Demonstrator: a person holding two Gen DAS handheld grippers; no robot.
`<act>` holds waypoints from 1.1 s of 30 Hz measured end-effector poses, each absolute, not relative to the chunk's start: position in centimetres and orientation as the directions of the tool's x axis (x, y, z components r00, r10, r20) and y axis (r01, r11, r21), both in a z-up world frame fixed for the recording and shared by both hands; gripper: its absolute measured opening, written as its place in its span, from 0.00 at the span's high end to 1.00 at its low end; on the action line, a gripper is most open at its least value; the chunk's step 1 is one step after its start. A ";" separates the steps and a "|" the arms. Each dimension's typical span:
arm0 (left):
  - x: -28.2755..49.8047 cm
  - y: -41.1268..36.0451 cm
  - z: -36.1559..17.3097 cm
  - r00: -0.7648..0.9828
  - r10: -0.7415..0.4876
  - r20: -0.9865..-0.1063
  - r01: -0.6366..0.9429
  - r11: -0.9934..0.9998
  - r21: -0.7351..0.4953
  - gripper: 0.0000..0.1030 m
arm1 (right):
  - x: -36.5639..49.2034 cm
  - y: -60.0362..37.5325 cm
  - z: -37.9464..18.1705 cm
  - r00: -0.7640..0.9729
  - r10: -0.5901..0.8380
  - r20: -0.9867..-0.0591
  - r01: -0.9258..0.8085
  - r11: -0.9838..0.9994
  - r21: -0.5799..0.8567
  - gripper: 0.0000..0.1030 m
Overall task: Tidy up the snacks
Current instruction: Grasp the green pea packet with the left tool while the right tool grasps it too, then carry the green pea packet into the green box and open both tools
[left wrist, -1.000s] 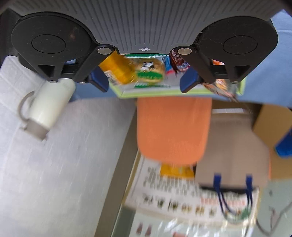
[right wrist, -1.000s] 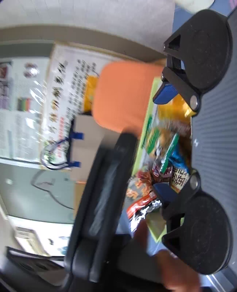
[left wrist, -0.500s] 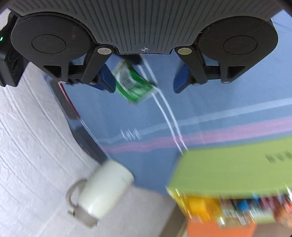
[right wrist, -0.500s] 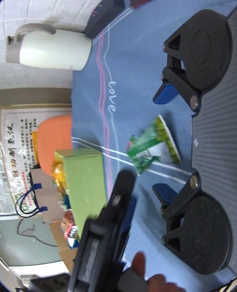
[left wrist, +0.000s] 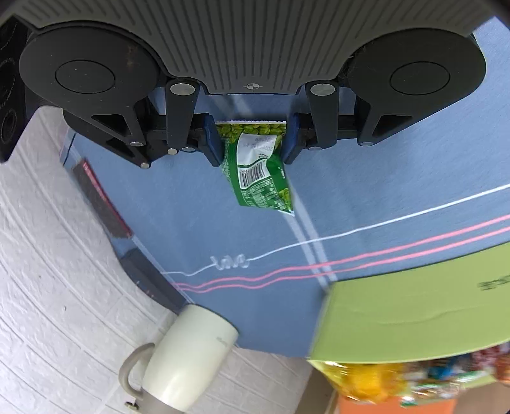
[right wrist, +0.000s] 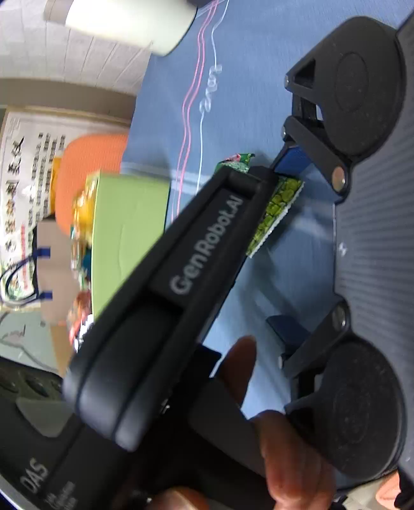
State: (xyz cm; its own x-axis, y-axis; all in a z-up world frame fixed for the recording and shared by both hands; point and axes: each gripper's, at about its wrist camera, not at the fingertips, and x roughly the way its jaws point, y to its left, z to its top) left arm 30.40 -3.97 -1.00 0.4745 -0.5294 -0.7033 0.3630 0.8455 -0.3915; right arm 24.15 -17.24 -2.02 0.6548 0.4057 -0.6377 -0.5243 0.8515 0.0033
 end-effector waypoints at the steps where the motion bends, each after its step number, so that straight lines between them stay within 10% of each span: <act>1: 29.7 -3.2 -0.9 0.481 -0.520 -0.706 0.356 0.852 -0.385 0.80 | 23.7 -16.4 -2.1 0.652 0.414 -0.636 -0.537 0.844 -0.001 0.08; 7: 25.8 1.8 -0.8 0.523 -0.465 -0.714 0.274 0.885 -0.376 0.81 | 21.0 -12.1 -2.1 0.588 0.493 -0.641 -0.648 0.761 -0.010 0.09; 12: 23.4 5.7 0.3 0.593 -0.441 -0.674 0.212 0.893 -0.398 0.49 | 20.2 -12.2 -1.5 0.650 0.454 -0.609 -0.553 0.832 0.030 0.08; 17: 25.3 6.8 1.2 0.602 -0.472 -0.644 0.207 0.871 -0.445 0.47 | 20.6 -11.5 -1.2 0.678 0.421 -0.602 -0.510 0.860 0.026 0.08; 23: 26.7 4.1 -0.7 0.535 -0.501 -0.680 0.262 0.864 -0.430 0.60 | 21.0 -10.8 -2.1 0.695 0.384 -0.608 -0.492 0.871 -0.012 0.34; 25: 26.5 4.0 -0.8 0.540 -0.509 -0.670 0.283 0.860 -0.425 0.89 | 21.3 -11.1 -1.7 0.682 0.390 -0.619 -0.492 0.870 0.006 0.46; 27: 26.8 4.7 -0.6 0.531 -0.540 -0.653 0.272 0.838 -0.472 0.97 | 21.8 -11.6 -0.9 0.675 0.419 -0.607 -0.500 0.865 0.042 0.53; 33: 29.4 5.7 3.4 0.634 -0.496 -0.593 0.263 0.860 -0.437 1.00 | 25.9 -9.9 2.9 0.711 0.457 -0.534 -0.550 0.835 -0.019 0.53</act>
State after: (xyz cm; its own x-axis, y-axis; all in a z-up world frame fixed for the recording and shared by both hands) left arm 29.35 5.71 3.43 0.6342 -0.4958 -0.5933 0.2630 0.8599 -0.4375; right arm 25.92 -9.93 2.86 0.7113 0.4566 -0.5344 -0.5502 0.8348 -0.0190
